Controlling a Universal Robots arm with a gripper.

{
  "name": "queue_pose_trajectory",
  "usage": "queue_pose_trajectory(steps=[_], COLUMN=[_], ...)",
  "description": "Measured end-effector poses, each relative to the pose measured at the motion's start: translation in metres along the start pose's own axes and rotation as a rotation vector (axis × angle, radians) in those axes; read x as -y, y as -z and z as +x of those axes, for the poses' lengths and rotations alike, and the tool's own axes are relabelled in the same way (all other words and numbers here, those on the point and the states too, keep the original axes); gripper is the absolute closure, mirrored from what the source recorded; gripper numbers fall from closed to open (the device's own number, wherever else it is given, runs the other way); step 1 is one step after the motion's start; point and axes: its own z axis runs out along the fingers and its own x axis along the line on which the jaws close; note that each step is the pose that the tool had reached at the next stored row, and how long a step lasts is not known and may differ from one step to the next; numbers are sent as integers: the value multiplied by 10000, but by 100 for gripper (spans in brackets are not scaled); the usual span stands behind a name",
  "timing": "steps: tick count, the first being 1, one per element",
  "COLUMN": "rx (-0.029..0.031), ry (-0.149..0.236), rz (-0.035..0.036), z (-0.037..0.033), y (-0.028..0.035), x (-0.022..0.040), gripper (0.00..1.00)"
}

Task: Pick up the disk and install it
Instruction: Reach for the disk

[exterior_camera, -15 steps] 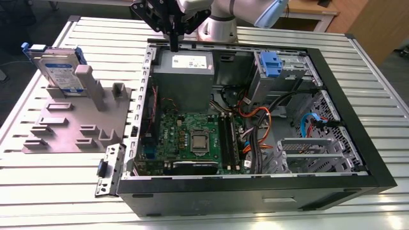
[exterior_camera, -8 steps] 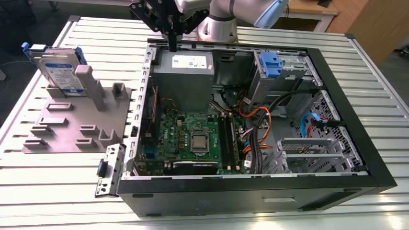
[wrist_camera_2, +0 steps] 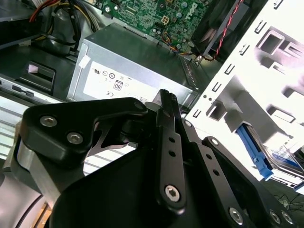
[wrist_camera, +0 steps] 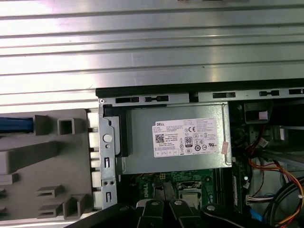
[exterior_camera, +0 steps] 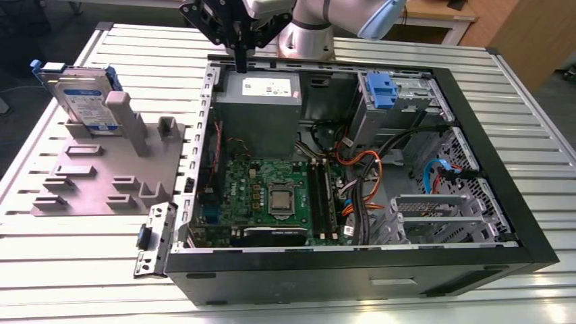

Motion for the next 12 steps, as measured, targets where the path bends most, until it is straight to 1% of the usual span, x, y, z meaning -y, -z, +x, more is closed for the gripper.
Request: queue_pose_trajectory(steps=[12], rx=[0], ry=[1], rz=[0], z=[8], y=[0], x=[1], gripper=[89])
